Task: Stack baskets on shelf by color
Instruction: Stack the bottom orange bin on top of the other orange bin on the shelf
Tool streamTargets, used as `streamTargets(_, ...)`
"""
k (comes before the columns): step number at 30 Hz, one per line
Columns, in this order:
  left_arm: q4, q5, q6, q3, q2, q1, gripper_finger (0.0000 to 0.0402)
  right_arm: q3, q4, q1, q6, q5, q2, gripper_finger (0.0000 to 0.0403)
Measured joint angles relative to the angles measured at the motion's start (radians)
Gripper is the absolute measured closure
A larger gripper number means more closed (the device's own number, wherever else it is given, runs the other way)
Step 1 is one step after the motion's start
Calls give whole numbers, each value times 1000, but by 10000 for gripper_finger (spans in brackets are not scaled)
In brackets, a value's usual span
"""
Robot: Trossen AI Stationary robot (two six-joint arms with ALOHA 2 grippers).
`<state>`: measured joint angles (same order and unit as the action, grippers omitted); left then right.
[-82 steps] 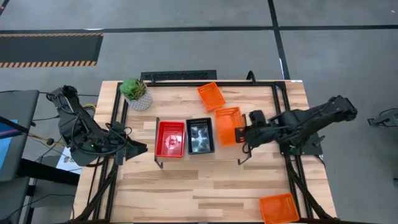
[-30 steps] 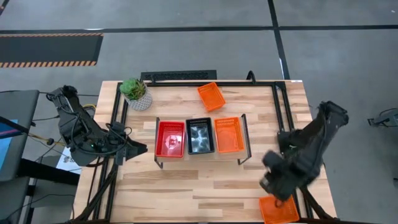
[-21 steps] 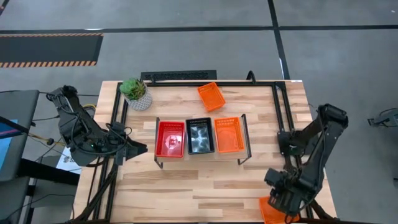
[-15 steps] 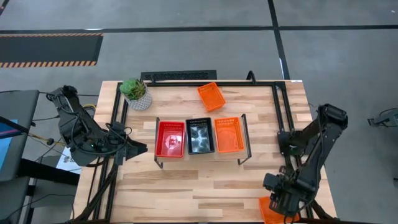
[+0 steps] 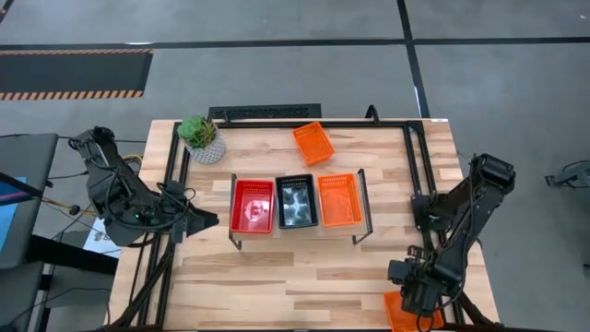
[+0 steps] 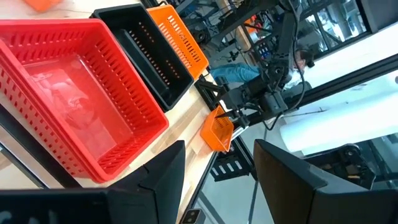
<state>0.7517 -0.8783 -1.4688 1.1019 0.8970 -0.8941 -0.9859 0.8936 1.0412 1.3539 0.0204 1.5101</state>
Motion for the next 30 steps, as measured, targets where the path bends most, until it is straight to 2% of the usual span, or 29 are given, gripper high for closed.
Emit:
streamTargets(10,1,-26,-17,0,12,0,223,0,-13,7,-121,-26,0,177)
streamTargets(17,2,-28,-17,0,31,0,223,0,-16,38,-129,-39,0,178)
streamTargets(24,2,-37,-19,0,39,0,223,0,-20,57,-147,-93,75,178)
streamTargets(27,2,-48,-20,0,40,0,223,0,-15,58,-151,-134,122,193)
streamTargets(30,2,-50,-23,0,39,0,223,0,-28,56,-151,-153,149,241)
